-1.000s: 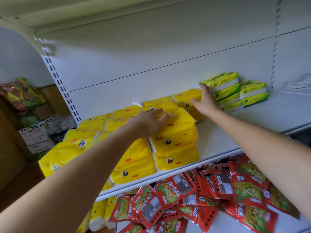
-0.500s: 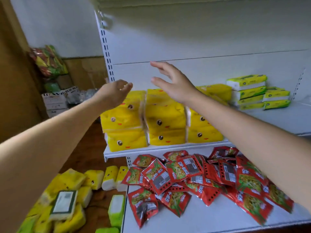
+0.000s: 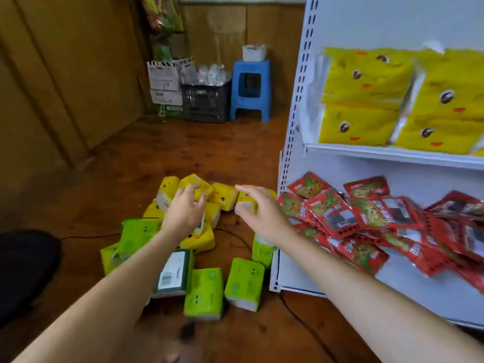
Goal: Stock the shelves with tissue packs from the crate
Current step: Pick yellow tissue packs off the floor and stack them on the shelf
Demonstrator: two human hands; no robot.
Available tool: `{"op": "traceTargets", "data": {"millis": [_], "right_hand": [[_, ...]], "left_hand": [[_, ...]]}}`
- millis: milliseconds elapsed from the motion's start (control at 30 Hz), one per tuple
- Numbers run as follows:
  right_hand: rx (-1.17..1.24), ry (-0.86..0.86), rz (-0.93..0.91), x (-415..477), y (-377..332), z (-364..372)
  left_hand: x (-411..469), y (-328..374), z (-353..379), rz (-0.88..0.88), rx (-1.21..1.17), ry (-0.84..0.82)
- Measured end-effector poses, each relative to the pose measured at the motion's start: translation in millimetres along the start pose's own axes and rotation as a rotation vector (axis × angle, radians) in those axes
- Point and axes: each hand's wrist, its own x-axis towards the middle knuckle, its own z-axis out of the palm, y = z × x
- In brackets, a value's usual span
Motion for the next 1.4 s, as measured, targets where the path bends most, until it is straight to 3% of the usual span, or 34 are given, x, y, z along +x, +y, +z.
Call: {"op": "traceTargets", "data": {"millis": [133,267,600,967,1167,1400], "right_hand": [[-0.080,-0.134,0.219,-17.0,57.1,34.7],[-0.074,-0.076,0.390,-32.5,99.3,58.0],[-0.186,-0.211,0.382,-32.2,138.7,103.8],[-0.109,-0.217,0.445,-34.2,159.2,100.0],[-0.081,-0.224,0.487,-32.9,161.4,97.1],[-0.011,-0.173,0.550,-28.1,156.5,103.6]], "left_hand": [[-4.2,-68.2,18.1,-0.147,0.100,-0.167],[2.4,-111.7,32.6,-0.176,0.207,-0.296],[27.5,-129.7,120.6,-0.047,0.451,-0.621],[43.1,-145.9,161.8,-0.123,0.707,-0.666],[40.4,-140.8,166.9,-0.103,0.750,-0.611],[28.3,-130.4,158.8,0.184,0.697,-0.565]]}}
